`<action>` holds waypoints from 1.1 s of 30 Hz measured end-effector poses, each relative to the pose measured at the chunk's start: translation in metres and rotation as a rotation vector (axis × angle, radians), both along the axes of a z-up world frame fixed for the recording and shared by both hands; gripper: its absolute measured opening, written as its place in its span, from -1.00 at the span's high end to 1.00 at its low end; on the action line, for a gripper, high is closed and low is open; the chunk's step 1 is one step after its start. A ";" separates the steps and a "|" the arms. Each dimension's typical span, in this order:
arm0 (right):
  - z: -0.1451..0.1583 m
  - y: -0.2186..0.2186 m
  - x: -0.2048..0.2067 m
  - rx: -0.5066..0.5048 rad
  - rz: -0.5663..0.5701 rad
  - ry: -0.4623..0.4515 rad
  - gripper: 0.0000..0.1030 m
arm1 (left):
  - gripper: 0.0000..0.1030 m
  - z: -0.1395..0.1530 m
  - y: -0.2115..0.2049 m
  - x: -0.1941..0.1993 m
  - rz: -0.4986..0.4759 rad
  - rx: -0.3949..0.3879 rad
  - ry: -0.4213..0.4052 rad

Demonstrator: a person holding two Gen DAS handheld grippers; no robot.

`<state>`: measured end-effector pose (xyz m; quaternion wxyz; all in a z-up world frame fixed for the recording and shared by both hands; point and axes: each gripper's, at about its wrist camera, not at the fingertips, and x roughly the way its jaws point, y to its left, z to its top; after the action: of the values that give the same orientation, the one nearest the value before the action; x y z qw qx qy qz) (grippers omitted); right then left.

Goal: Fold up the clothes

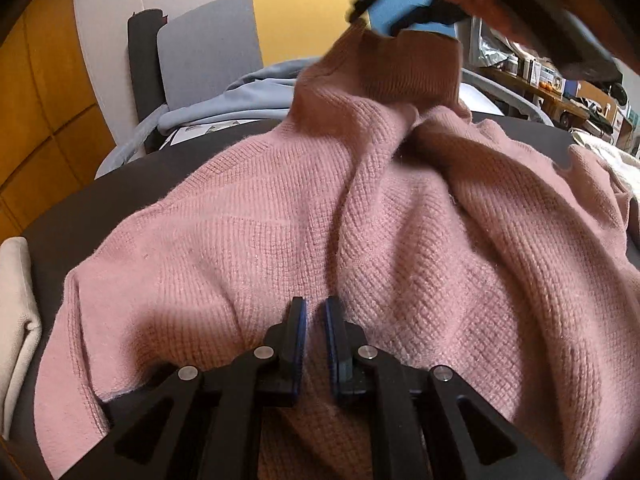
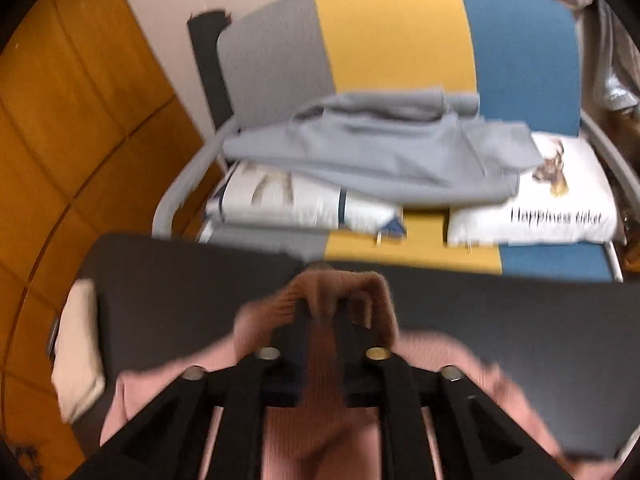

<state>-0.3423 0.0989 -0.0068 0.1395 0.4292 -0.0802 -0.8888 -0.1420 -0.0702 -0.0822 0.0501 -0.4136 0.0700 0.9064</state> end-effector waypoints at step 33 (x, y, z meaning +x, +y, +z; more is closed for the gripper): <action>-0.097 0.157 0.111 0.462 -0.148 -0.147 0.81 | 0.89 -0.011 -0.049 -0.086 0.020 -0.518 -0.024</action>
<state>-0.2317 0.2555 -0.1036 -0.0339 0.5061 0.0842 -0.8577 -0.2277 -0.1196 -0.0933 -0.0655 -0.4242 0.2953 0.8536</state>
